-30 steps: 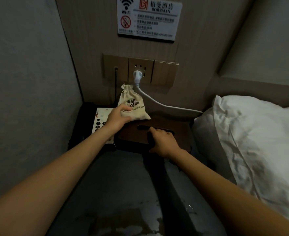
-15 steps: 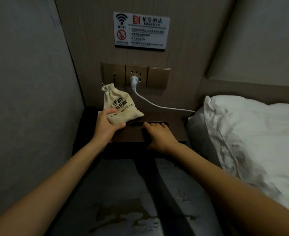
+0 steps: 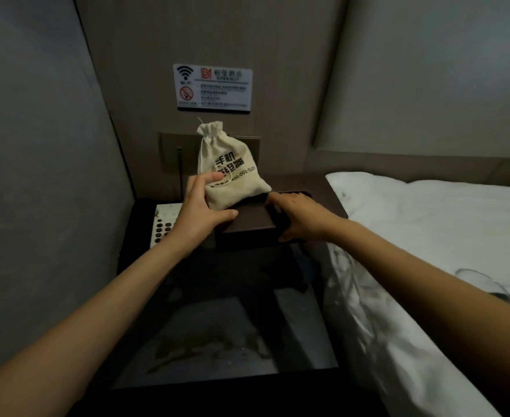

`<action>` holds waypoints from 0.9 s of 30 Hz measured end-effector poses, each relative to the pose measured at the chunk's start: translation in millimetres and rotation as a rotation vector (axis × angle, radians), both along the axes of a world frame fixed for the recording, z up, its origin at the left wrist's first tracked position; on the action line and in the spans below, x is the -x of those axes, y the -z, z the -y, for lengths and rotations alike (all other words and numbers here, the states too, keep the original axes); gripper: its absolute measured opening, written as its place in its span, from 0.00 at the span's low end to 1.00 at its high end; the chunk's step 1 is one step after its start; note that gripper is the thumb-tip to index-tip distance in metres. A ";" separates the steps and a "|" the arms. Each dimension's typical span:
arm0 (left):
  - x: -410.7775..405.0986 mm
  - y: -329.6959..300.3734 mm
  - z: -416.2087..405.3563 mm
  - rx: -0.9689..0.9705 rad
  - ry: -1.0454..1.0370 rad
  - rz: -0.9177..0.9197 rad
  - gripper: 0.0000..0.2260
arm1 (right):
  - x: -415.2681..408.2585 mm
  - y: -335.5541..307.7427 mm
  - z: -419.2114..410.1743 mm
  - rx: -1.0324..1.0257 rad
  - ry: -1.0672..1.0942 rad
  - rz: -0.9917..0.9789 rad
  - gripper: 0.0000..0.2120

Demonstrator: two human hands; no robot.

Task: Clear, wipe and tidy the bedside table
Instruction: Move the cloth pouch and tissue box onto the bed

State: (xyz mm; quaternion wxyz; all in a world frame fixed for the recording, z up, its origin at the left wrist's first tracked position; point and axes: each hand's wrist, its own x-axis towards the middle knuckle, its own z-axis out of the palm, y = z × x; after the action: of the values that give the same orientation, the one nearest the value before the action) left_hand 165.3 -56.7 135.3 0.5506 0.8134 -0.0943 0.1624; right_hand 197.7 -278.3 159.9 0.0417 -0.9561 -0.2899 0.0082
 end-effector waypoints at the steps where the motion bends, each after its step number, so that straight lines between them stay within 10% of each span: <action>1: 2.3 -3.9 12.5 -0.005 0.018 0.010 0.29 | 5.2 -6.4 13.8 0.004 0.012 -0.001 0.33; 27: 25.4 -9.8 319.9 0.068 0.517 -0.202 0.33 | 90.0 -17.4 335.7 0.043 0.554 -0.080 0.43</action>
State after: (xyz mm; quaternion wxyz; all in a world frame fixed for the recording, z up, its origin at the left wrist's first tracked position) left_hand 139.9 -376.6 145.1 0.6072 0.7555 -0.2380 -0.0622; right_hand 107.7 -614.0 177.3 0.0333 -0.9985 -0.0152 0.0403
